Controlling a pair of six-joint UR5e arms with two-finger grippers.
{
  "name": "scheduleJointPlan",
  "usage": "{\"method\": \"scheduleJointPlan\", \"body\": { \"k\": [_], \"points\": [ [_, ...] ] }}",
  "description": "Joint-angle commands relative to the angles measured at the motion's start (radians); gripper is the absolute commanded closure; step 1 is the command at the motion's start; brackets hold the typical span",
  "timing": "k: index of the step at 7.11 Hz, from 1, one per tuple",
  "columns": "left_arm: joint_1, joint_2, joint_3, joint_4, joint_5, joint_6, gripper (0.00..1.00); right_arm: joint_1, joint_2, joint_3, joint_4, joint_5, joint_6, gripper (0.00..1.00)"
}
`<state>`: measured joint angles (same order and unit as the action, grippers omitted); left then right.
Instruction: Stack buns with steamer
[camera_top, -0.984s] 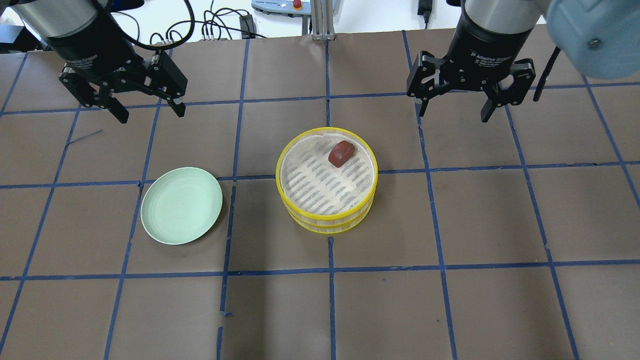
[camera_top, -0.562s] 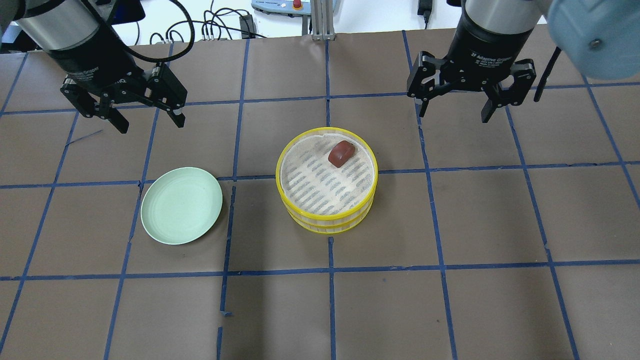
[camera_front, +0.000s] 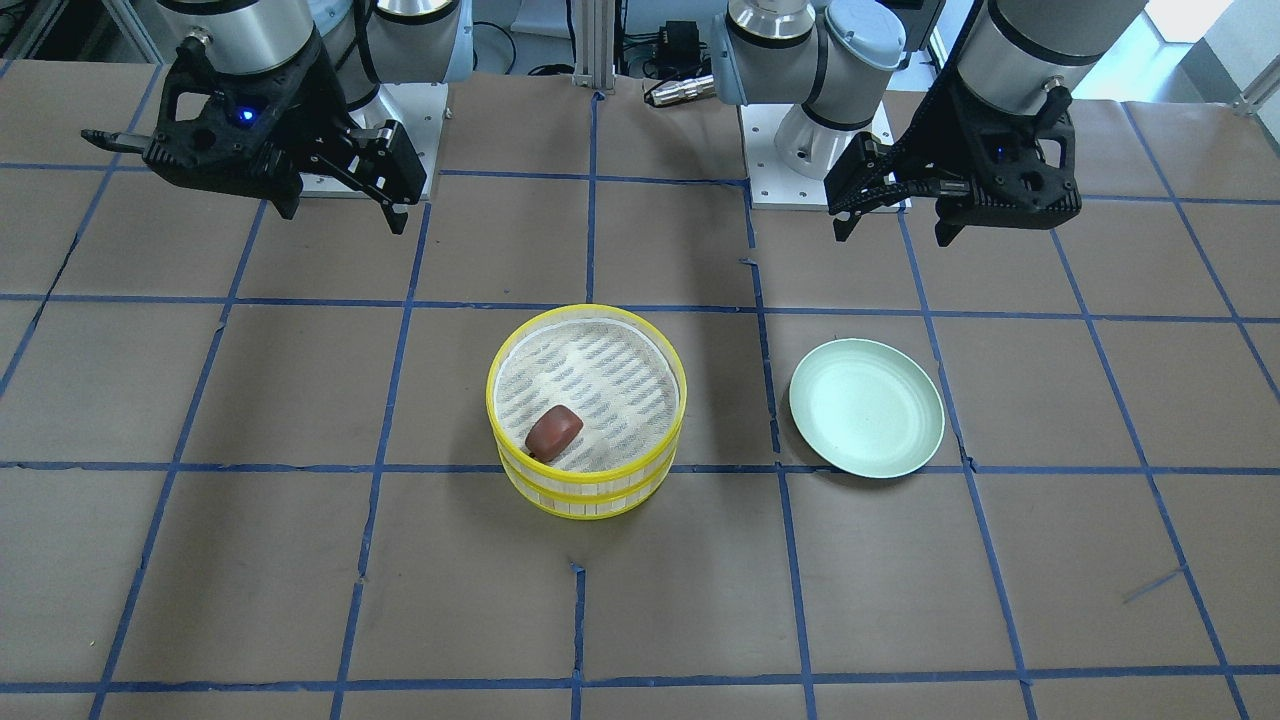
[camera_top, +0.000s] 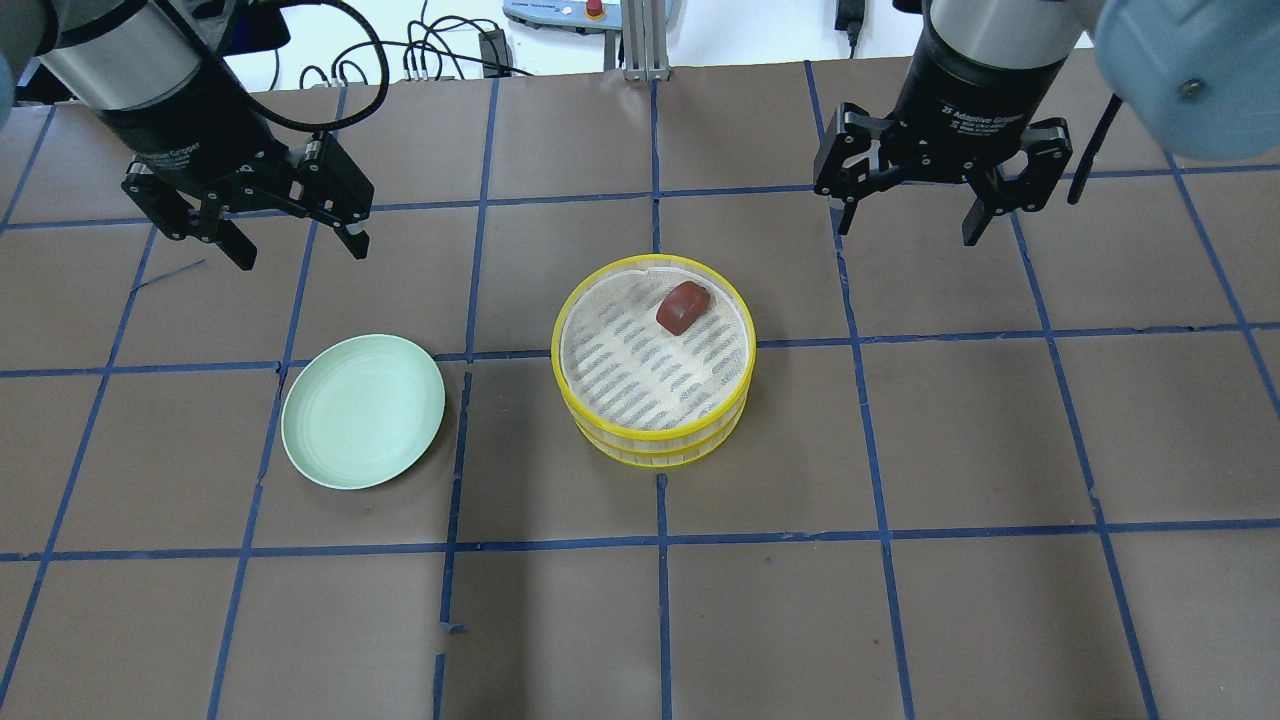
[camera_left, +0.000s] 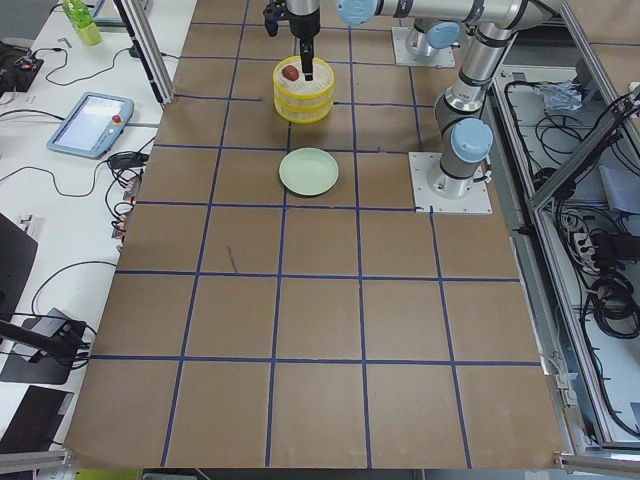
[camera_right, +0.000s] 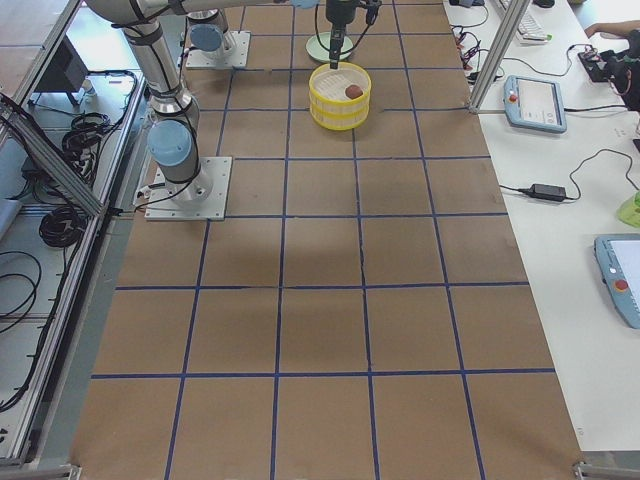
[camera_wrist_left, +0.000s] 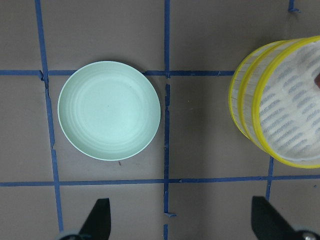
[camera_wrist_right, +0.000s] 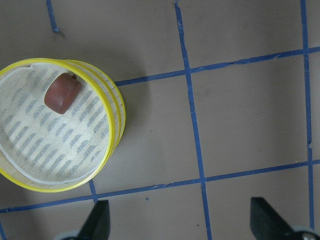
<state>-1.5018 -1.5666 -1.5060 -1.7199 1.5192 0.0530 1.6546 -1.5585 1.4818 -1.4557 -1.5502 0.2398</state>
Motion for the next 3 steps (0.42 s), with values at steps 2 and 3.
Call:
{"method": "scheduleJointPlan", "body": {
  "k": [2,3],
  "points": [
    [0.000,0.000,-0.002,-0.003,0.002,0.007,0.00,0.001,0.000,0.000,0.000,0.001,-0.002,0.00],
    [0.000,0.000,-0.002,-0.003,0.002,0.005,0.00,0.004,0.000,-0.002,0.000,0.002,-0.002,0.00]
  ]
}}
